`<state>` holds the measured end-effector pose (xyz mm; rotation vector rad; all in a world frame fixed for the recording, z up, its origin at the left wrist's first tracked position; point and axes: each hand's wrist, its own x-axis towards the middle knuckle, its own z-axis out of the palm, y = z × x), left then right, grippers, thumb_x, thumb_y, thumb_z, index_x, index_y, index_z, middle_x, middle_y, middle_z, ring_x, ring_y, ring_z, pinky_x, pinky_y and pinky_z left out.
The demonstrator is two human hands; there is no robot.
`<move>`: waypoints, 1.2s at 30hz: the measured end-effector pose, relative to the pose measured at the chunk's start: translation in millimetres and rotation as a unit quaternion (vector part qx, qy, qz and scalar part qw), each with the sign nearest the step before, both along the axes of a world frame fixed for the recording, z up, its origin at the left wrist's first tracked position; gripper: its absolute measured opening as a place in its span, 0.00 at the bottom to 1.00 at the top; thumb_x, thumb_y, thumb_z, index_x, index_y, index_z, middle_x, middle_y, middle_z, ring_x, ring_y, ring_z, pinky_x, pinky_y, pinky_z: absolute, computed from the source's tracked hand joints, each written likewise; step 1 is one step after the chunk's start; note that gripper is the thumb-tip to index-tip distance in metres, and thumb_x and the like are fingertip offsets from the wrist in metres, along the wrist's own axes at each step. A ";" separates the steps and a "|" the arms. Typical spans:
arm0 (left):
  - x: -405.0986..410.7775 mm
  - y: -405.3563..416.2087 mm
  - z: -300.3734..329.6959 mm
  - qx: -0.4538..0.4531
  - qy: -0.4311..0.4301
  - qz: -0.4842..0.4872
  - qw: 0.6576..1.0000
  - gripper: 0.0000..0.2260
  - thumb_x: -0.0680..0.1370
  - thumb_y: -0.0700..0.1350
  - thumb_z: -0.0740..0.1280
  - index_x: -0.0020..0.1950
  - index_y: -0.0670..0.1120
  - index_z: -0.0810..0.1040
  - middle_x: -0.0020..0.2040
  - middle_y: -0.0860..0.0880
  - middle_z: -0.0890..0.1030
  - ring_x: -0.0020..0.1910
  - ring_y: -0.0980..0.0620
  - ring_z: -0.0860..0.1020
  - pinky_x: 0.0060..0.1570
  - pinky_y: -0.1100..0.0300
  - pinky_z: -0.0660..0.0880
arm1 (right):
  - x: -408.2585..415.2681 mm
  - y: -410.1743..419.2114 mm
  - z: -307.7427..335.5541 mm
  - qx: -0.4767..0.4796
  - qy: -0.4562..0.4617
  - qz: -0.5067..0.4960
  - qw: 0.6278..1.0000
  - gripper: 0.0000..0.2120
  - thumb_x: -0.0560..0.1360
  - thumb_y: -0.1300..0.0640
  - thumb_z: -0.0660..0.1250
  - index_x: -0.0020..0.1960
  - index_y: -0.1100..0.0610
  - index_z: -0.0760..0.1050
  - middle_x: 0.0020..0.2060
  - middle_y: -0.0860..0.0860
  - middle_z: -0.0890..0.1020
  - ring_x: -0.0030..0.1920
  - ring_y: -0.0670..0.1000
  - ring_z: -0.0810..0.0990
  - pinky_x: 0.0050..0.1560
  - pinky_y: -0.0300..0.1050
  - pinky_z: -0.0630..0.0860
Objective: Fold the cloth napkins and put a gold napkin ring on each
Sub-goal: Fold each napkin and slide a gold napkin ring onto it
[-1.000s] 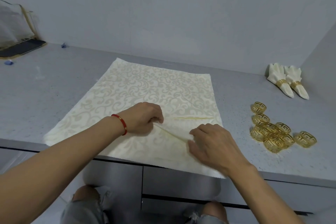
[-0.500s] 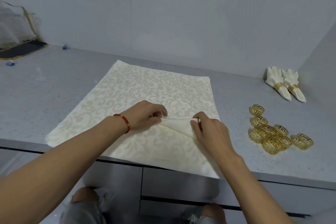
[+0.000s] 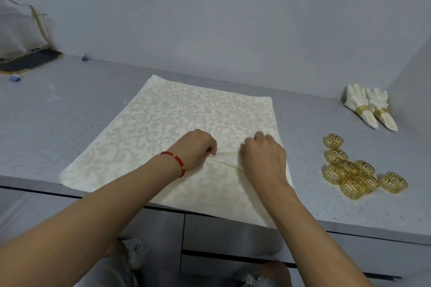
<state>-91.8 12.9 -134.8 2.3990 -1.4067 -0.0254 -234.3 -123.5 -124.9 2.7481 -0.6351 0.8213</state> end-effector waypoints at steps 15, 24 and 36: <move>-8.8 -1.4 -3.0 -0.084 0.122 0.160 0.976 0.10 0.77 0.40 0.64 0.58 0.48 0.75 0.54 0.51 0.72 0.48 0.50 0.75 0.41 0.64 0.67 | 69.2 -29.7 -30.1 0.503 -0.143 -0.023 0.852 0.17 0.81 0.56 0.62 0.68 0.60 0.74 0.64 0.55 0.76 0.60 0.54 0.77 0.62 0.48 0.75; -7.5 -11.8 -12.3 -0.077 0.105 0.176 0.976 0.10 0.79 0.45 0.68 0.60 0.43 0.77 0.54 0.48 0.72 0.58 0.46 0.71 0.50 0.61 0.64 | 72.2 -29.1 -22.7 0.574 -0.148 -0.018 0.805 0.18 0.70 0.33 0.61 0.35 0.45 0.60 0.46 0.50 0.70 0.42 0.51 0.70 0.44 0.49 0.69; -27.0 2.8 -20.5 -0.193 0.059 0.155 0.967 0.12 0.77 0.40 0.67 0.34 0.43 0.77 0.35 0.44 0.79 0.39 0.47 0.75 0.41 0.57 0.71 | 54.1 -17.2 -38.0 0.200 -0.175 0.008 0.964 0.15 0.68 0.70 0.68 0.50 0.54 0.76 0.50 0.51 0.75 0.47 0.52 0.72 0.42 0.47 0.72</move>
